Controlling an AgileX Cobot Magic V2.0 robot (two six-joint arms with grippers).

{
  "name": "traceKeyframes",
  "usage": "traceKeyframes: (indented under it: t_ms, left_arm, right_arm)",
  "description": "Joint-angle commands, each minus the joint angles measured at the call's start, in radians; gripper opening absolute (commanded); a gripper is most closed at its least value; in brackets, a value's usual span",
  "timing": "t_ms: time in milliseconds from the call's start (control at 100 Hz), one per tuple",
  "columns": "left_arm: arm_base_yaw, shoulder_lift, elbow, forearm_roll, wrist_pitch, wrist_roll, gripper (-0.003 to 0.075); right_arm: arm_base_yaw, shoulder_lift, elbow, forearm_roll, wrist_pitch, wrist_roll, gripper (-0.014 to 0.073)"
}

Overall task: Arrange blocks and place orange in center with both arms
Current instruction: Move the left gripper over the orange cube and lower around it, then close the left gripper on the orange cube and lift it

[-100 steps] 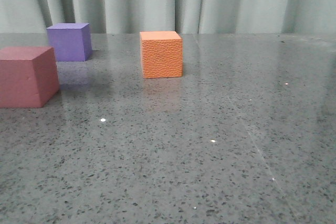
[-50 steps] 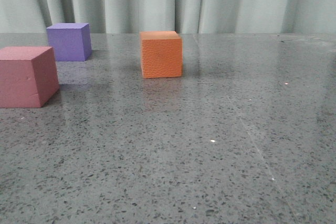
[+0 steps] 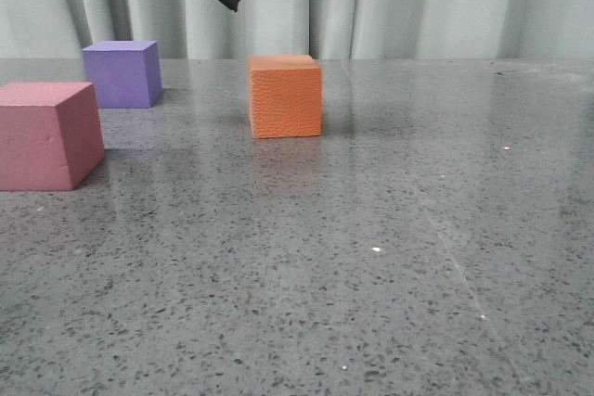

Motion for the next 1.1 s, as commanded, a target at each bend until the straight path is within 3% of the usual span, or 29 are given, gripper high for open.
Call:
traceKeyframes:
  t_ms: [0, 1090]
  left_arm:
    - [-0.004, -0.049, -0.036, 0.014, -0.055, -0.009, 0.061]
    - [-0.008, 0.09, -0.034, -0.009, 0.031, -0.091, 0.0608]
  right_arm:
    - [-0.006, -0.019, -0.014, 0.003, -0.089, -0.007, -0.012]
    - [-0.006, -0.019, -0.014, 0.003, -0.089, -0.007, -0.012]
